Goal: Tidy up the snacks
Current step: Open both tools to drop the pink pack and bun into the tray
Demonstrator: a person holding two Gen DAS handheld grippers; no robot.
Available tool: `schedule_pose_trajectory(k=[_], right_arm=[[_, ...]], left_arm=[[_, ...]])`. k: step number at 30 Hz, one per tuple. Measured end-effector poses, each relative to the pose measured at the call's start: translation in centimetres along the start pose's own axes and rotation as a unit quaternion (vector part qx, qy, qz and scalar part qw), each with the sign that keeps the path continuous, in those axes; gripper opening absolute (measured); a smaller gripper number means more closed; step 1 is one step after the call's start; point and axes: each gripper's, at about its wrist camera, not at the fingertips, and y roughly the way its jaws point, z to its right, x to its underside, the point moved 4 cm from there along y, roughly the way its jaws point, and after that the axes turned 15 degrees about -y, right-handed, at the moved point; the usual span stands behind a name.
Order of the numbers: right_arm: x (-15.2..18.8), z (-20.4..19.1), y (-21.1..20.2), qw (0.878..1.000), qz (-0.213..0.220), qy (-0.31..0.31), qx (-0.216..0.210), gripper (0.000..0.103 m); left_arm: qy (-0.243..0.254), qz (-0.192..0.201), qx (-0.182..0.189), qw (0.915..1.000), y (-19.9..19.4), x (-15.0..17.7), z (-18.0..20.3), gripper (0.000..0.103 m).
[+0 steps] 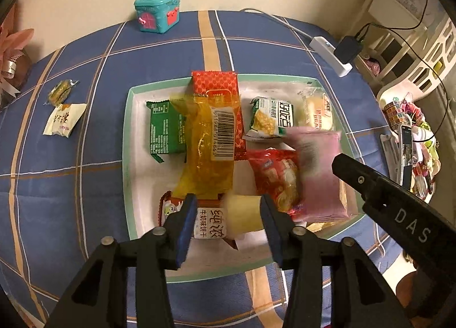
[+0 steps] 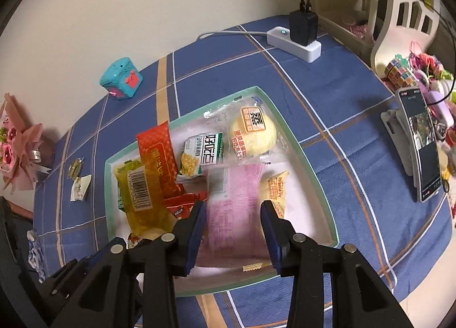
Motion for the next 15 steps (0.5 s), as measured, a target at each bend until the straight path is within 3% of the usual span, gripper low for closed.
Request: schedule_pose_trajectory(k=[8,15], right_arm=[[-0.5,-1.2,-1.6,1.0,0.014,-0.022,0.011,0.044],[-0.2,-2.3,-1.4,0.999,0.005,-0.043,0.017,0.045]], left_arm=[[-0.016,0.009,-0.001,0.9998,-1.4,-0.6,-0.9,0.058],[-0.062,0.03,-0.012,0.9975,-2.5,-1.9,-3.9,0.064]])
